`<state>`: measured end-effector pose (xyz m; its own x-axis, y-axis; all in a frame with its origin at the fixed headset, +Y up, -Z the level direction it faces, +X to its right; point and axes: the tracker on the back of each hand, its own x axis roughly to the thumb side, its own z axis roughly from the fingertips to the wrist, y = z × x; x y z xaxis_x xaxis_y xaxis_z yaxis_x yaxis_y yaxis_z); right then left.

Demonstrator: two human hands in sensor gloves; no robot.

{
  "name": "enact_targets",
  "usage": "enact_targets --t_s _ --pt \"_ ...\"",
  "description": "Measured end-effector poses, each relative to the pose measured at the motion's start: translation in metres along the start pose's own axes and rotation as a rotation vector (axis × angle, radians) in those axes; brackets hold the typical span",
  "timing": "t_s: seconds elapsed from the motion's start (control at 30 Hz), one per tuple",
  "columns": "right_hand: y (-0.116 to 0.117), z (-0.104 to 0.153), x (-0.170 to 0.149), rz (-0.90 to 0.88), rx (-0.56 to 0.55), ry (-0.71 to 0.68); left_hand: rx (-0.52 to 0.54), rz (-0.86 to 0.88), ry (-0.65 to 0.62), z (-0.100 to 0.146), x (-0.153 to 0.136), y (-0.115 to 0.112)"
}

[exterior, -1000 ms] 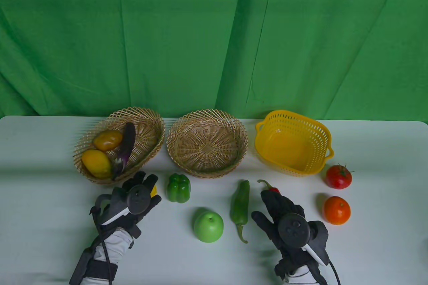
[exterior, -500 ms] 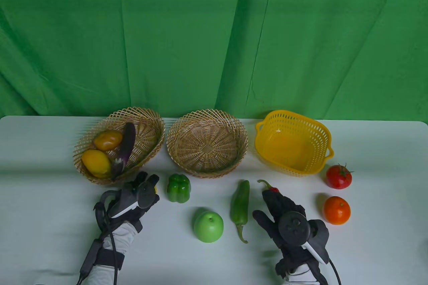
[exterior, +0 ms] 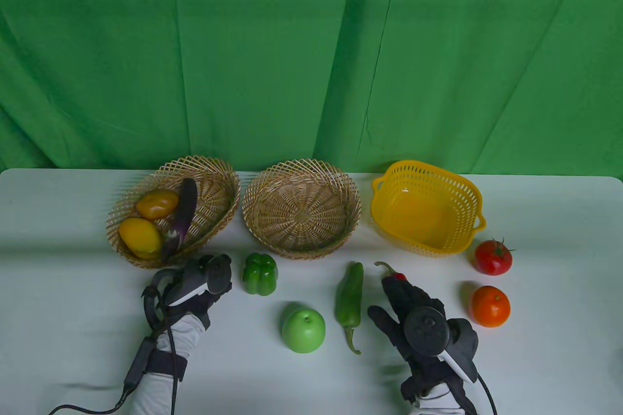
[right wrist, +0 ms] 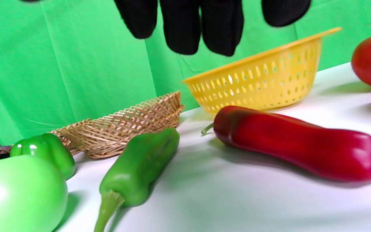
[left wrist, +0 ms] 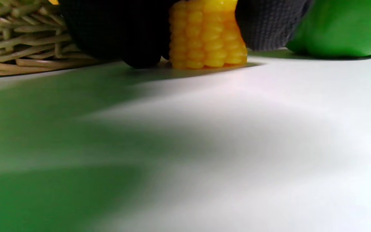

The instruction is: Place 10 objects into 3 containers, with green background

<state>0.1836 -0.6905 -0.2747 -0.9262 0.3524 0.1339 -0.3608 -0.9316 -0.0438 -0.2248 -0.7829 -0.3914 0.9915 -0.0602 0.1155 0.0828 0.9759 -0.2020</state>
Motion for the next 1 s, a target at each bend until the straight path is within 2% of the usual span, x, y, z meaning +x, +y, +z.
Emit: enact_targets --t_s 0.27,0.6,1.0 --pt "0.001 -0.001 0.0 -0.001 0.0 -0.004 -0.034 0.037 -0.025 -0.003 0.002 0.006" --pt "0.001 0.0 0.001 -0.017 0.0 -0.017 -0.044 0.062 -0.045 0.011 0.004 0.017" --pt "0.001 0.001 0.002 -0.039 -0.011 -0.033 0.059 0.096 -0.076 0.036 0.008 0.059"
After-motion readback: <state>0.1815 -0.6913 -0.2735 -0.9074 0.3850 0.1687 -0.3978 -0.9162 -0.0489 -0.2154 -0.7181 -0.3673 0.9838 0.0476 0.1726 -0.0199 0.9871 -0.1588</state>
